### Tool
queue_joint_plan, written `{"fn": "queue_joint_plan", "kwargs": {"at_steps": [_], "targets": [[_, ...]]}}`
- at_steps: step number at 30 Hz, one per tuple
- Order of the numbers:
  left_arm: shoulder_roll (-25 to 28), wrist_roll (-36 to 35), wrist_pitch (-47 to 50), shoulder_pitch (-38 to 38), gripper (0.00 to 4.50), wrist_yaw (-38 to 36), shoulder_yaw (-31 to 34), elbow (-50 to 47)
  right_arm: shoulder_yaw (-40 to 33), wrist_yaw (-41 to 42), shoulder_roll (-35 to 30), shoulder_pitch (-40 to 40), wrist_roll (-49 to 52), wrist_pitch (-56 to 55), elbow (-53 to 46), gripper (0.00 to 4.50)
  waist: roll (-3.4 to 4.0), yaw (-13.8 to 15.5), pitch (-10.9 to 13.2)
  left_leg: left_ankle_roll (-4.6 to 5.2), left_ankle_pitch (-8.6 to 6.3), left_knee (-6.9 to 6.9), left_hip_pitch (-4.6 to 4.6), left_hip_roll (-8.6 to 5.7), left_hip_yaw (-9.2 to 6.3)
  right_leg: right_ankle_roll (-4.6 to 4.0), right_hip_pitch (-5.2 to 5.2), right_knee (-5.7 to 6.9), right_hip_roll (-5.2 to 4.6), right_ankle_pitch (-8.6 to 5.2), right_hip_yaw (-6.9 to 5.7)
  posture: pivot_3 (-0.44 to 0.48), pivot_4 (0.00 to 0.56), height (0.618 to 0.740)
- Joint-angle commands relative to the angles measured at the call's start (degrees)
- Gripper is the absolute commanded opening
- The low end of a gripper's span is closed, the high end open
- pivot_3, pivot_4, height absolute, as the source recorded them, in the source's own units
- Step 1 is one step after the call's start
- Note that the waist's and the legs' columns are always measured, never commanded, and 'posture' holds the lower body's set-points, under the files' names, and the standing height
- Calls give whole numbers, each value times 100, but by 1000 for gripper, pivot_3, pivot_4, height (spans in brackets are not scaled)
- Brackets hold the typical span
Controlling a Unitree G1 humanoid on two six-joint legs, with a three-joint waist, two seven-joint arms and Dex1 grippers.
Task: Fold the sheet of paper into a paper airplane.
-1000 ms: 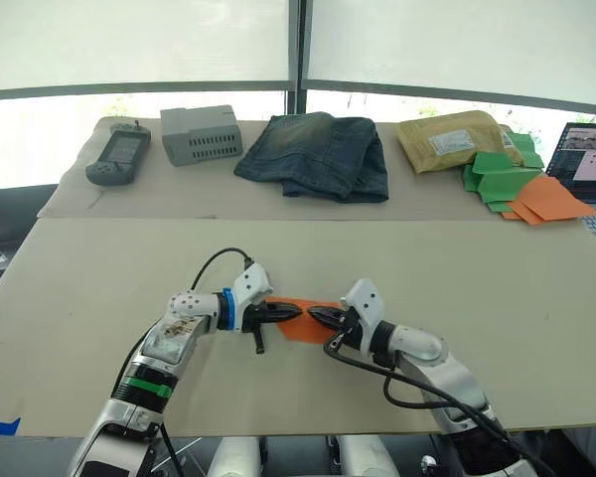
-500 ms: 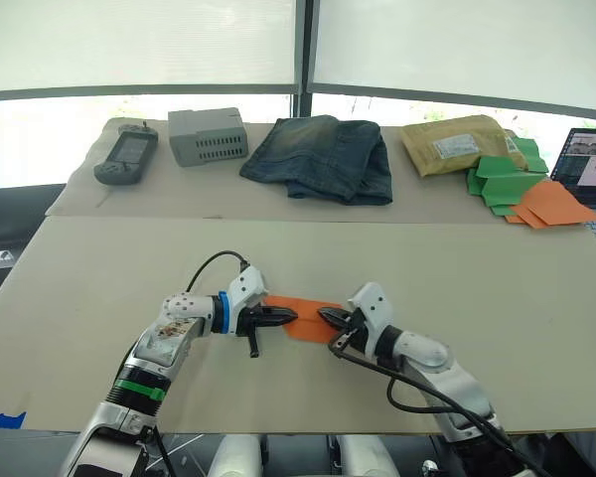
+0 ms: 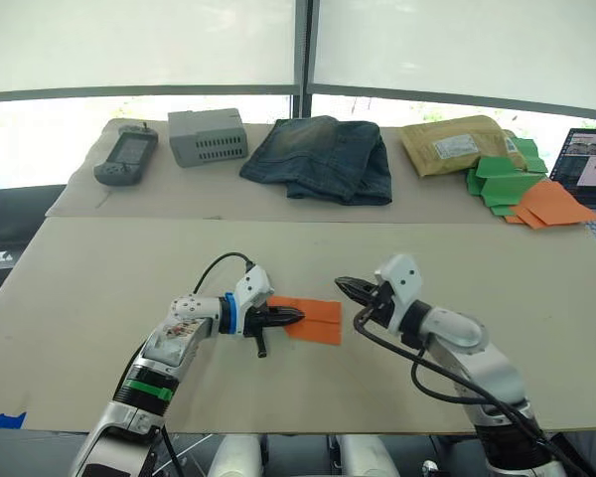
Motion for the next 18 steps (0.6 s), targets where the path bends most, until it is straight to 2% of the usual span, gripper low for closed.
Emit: {"fn": "queue_joint_plan", "kwargs": {"at_steps": [1,5,11,13,18], "targets": [[-53,-82,200,122,0,290,122,-185,344,-26,142,-99,-104,341,472,27,0,10,0,1,-1,0,-4,-2,-1,0,0,-1,-4,0,1,0,150,722],[-39,-318,564,470,0,682,497,-505,362,22,316,-203,-48,437,997,27,0,-34,0,2,-1,1,-10,-3,-8,4,-8,-5,-11,3,10,0,150,722],[368,-446,796,1056,0,912,886,-846,400,120,297,-147,-52,498,1249,27,1,-48,-1,3,-3,-6,35,9,-22,-16,16,9,-1,-10,14,0,150,722],[529,-430,774,1144,0,948,988,-823,406,147,297,-156,-62,469,1291,27,3,-48,-2,3,-3,-9,45,11,-21,-40,20,14,0,-24,14,0,150,722],[701,-461,747,1068,0,1154,1315,-626,414,179,299,-209,-80,451,1355,27,4,-46,-3,2,-3,-9,52,11,-20,-40,21,18,-2,-24,14,0,150,722]]}}
